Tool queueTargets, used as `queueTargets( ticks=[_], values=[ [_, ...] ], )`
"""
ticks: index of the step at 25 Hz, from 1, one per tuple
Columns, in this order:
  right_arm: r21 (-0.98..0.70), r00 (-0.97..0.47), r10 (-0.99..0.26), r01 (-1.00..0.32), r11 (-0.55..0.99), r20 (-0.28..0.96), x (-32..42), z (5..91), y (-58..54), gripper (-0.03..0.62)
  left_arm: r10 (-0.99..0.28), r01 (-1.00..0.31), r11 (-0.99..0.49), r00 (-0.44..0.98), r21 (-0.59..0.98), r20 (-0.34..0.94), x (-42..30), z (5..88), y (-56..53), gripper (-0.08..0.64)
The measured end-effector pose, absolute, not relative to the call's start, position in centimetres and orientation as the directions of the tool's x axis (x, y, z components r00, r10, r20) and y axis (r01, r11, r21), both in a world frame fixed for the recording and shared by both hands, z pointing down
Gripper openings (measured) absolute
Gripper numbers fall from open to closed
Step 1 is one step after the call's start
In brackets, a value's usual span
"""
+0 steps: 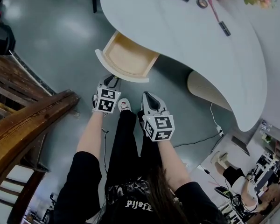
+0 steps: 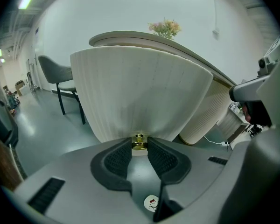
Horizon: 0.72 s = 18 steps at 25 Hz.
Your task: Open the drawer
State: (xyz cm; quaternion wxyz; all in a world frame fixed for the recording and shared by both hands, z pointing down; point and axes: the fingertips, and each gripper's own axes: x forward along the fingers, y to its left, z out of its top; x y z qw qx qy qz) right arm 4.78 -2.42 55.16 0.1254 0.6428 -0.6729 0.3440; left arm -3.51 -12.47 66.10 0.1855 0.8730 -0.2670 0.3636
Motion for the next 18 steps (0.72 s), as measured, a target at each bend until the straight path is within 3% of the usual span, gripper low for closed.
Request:
queueTargets(
  ticks=[18],
  values=[
    [-0.332,-0.135,-0.774,-0.938,-0.103,0.619,3.7,55.0,-2.5,0.028,-0.316,-0.607,-0.78,0.59,0.15,0.743,-4.4,65.7,-11.7,0.117]
  ],
)
